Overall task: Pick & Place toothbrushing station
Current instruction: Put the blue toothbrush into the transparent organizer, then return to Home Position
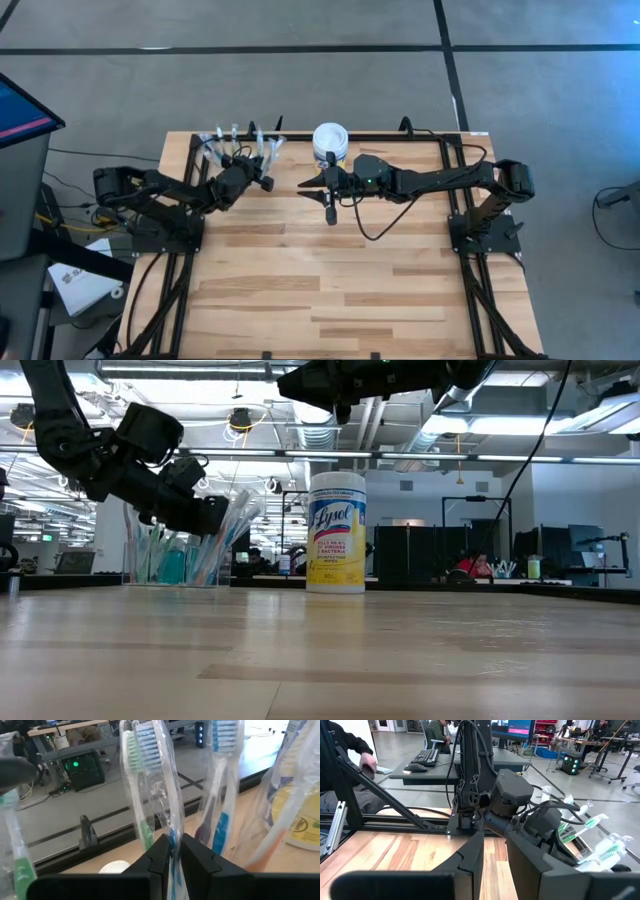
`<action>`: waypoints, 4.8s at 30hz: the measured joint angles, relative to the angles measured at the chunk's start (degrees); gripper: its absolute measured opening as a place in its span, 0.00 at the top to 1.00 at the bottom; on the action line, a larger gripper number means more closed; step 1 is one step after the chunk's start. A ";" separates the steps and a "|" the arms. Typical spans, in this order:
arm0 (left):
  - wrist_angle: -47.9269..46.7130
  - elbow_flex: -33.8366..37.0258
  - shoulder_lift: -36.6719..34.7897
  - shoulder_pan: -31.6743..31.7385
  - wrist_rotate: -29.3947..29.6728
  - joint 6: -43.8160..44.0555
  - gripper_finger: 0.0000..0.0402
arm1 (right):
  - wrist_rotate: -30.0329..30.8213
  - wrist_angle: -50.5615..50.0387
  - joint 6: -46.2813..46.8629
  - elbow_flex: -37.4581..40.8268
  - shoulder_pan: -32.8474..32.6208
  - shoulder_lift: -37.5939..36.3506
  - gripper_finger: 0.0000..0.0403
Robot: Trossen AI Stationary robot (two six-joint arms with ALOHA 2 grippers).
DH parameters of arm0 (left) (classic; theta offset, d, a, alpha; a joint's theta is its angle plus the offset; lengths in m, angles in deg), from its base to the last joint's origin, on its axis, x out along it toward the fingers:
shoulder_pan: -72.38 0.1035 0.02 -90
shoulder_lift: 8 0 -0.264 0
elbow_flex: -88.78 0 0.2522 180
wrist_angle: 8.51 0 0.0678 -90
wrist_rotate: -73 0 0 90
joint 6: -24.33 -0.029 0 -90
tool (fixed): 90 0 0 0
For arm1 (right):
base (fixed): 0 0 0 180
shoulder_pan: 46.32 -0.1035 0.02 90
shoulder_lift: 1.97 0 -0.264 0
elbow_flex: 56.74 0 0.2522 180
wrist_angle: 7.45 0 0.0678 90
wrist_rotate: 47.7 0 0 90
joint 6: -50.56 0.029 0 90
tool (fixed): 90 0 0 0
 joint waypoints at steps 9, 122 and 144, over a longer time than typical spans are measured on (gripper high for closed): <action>0.23 0.02 -2.04 0.00 -0.24 -0.01 0.85 | 0.00 -0.02 0.00 0.00 0.00 0.00 0.81; -51.88 4.15 -74.67 -15.36 -38.68 5.48 0.65 | 11.53 2.50 2.94 38.77 -5.81 -42.47 1.00; -43.47 10.11 -74.87 -23.71 -31.64 4.34 0.65 | 13.83 3.19 5.11 47.11 -5.77 -53.04 1.00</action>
